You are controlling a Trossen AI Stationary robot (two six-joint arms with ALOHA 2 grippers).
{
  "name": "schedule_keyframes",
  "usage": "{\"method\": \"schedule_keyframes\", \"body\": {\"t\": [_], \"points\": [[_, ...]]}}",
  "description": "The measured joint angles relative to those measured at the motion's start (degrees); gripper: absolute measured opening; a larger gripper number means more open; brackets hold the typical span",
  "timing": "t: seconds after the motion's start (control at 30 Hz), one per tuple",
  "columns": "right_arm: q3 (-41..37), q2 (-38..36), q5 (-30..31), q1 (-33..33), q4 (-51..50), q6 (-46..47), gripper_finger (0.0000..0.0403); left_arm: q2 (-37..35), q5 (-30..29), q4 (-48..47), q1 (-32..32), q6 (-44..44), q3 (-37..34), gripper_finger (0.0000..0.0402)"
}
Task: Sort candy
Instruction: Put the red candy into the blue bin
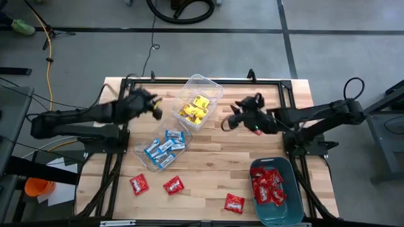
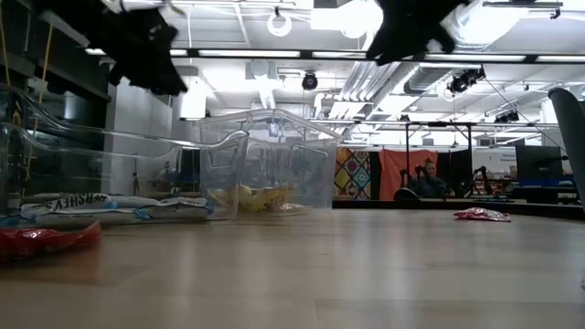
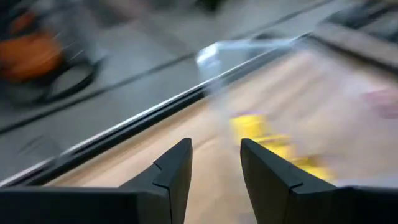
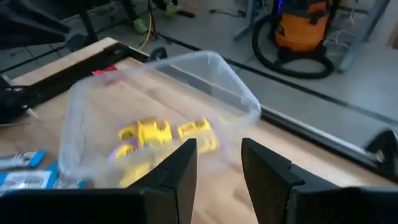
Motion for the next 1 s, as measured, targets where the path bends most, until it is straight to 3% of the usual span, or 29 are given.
{"method": "schedule_keyframes", "body": {"t": [0.17,0.27,0.4,0.67,1.0], "points": [[0.0,5.14,-7.38,-6.25,12.71,-11.32,0.0122,8.03,0.59,-13.04,13.59,-1.8,8.42,0.0118],[0.0,8.83,-11.1,-8.86,17.81,-14.86,0.0122,12.42,3.56,-15.33,19.63,-1.83,9.06,0.0117],[0.0,13.93,-11.51,-11.3,25.34,-18.53,0.0122,18.23,6.06,-17.66,25.51,-2.04,8.65,0.0117],[0.0,21.5,-11.56,-13.68,38.33,-24.89,0.0122,27.22,6.08,-18.6,33.26,-3.33,8.63,0.0117],[0.0,23.55,-12.89,-15.31,38.19,-23.83,0.0122,36.55,7.39,-18.53,37.48,-3.36,8.63,0.0117]]}}
